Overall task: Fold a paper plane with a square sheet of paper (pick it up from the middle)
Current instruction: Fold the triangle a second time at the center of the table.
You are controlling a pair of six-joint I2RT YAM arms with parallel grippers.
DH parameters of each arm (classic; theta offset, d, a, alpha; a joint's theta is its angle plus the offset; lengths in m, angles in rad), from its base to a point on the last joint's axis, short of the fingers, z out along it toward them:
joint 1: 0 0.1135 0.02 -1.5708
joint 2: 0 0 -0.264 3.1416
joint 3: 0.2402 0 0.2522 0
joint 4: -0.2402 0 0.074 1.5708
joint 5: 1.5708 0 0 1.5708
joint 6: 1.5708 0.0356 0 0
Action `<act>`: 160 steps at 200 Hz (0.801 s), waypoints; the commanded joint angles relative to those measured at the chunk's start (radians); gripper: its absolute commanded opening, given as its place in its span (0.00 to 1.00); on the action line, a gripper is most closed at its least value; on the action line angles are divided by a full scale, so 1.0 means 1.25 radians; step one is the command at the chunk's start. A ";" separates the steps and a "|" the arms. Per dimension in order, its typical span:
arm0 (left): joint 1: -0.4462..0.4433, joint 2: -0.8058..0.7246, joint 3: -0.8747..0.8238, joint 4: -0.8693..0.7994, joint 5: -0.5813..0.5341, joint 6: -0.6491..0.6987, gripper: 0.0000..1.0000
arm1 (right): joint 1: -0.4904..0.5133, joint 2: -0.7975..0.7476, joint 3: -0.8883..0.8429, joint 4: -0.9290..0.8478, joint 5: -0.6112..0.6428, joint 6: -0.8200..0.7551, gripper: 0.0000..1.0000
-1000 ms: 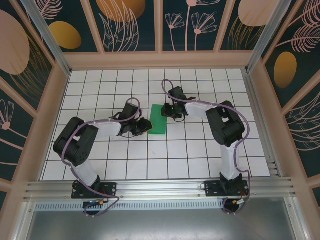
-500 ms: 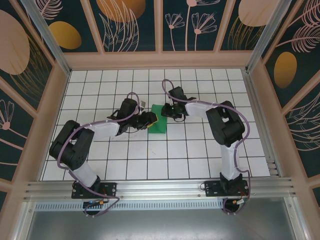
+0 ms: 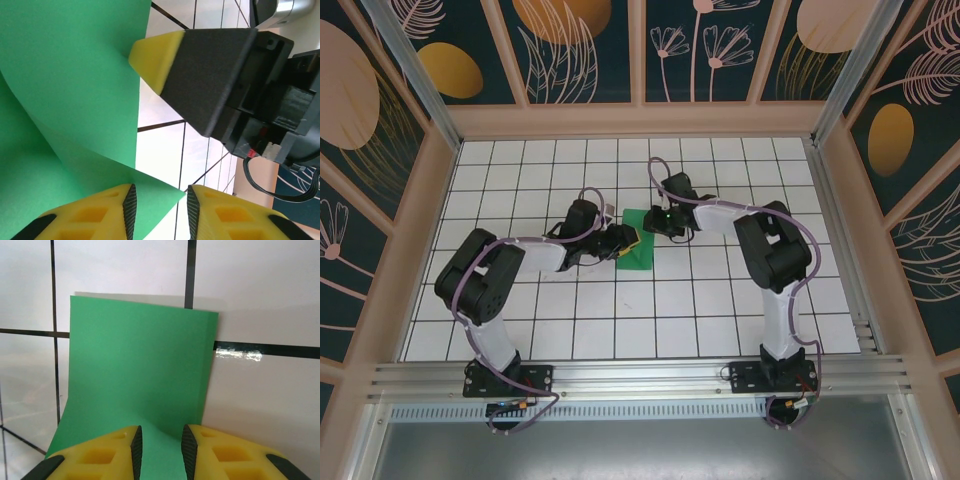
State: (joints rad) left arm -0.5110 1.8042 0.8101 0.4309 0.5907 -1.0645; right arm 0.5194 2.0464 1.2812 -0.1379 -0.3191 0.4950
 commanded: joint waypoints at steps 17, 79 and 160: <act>-0.002 0.033 0.004 0.039 -0.019 -0.004 0.29 | -0.035 -0.044 -0.038 0.020 -0.119 -0.021 0.32; -0.002 0.059 0.005 0.058 -0.023 -0.012 0.21 | -0.043 -0.135 -0.096 0.068 -0.216 -0.050 0.36; -0.001 0.063 0.001 0.069 -0.023 -0.018 0.15 | -0.011 -0.131 -0.138 0.035 -0.276 -0.087 0.35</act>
State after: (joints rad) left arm -0.5110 1.8660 0.8101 0.4778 0.5674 -1.0794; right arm 0.4831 1.8801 1.1110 -0.0803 -0.6182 0.4282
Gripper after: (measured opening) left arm 0.157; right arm 0.351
